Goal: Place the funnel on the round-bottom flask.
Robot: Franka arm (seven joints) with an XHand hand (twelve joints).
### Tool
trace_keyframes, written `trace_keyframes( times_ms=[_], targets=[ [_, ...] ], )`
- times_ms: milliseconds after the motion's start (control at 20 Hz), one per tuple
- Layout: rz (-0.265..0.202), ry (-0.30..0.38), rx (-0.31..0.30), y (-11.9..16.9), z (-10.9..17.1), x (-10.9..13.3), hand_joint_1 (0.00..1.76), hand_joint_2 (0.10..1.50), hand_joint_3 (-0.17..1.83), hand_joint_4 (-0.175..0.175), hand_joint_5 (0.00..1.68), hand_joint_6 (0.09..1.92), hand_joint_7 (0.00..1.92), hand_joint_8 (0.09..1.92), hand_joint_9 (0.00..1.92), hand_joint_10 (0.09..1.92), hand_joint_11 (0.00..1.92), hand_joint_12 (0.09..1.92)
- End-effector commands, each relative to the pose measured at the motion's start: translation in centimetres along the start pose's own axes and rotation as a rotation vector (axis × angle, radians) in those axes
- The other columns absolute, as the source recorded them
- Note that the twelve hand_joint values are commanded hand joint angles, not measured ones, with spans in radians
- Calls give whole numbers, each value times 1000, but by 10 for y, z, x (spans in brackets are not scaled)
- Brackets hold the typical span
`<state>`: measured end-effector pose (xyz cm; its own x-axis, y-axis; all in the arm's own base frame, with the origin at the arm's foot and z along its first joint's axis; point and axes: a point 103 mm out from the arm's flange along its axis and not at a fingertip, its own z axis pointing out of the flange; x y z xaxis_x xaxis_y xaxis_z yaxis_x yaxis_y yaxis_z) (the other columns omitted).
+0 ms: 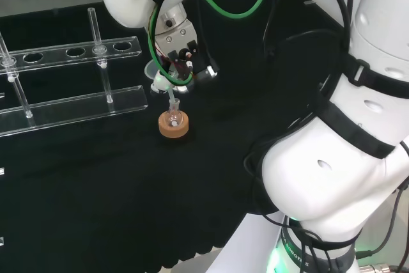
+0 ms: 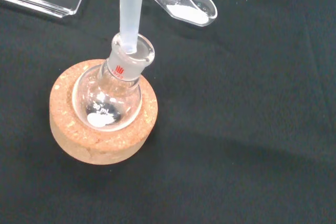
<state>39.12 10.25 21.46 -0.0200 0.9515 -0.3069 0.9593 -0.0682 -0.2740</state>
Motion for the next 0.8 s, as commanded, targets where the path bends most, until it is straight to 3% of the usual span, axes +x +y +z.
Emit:
trace_keyframes(
  times_ms=[50, 400, 800],
  targets=[
    [1, 9, 4, 0, 5, -4, 721, 728, 529, -44, 514, 715, 684, 722, 1073, 453, 710, 1217],
    [-27, 76, -2, 5, 26, -8, 721, 728, 530, -44, 517, 717, 683, 723, 1070, 456, 711, 1217],
    [-38, 92, -1, 6, 30, -4, 721, 728, 532, -44, 517, 718, 682, 724, 1066, 461, 712, 1217]
  ],
)
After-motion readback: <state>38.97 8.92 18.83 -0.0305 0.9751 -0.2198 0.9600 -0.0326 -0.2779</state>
